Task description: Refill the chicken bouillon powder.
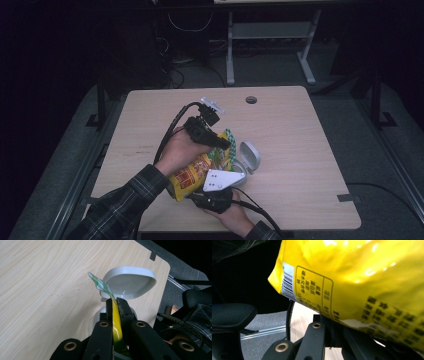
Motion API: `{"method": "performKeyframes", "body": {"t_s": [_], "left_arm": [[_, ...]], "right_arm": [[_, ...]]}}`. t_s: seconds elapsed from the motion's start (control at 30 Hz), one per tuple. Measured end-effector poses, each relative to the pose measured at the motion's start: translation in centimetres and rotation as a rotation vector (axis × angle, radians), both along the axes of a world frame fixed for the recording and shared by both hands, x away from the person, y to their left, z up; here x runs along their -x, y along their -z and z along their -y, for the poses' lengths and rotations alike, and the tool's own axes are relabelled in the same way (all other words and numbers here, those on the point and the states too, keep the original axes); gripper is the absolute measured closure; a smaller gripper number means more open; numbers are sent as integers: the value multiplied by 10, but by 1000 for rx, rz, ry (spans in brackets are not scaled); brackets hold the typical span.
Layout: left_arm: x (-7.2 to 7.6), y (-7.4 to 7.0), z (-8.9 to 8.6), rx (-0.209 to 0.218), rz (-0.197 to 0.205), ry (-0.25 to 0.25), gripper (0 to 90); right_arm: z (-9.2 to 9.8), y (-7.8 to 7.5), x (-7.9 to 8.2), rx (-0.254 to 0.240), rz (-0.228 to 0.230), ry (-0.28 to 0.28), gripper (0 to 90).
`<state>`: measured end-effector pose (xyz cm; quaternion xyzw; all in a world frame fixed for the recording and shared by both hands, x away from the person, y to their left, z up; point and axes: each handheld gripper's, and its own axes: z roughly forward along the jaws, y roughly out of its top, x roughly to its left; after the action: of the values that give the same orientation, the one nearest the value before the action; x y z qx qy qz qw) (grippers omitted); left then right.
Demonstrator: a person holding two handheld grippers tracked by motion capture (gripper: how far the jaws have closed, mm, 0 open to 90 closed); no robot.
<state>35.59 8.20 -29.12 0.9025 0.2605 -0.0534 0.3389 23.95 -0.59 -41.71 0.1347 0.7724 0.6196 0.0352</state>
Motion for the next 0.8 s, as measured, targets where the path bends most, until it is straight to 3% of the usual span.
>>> {"method": "performKeyframes", "body": {"t_s": [0.8], "left_arm": [[0, 0, 1, -3, -4, 1, 899]], "right_arm": [[0, 0, 0, -2, -1, 0, 900]]}}
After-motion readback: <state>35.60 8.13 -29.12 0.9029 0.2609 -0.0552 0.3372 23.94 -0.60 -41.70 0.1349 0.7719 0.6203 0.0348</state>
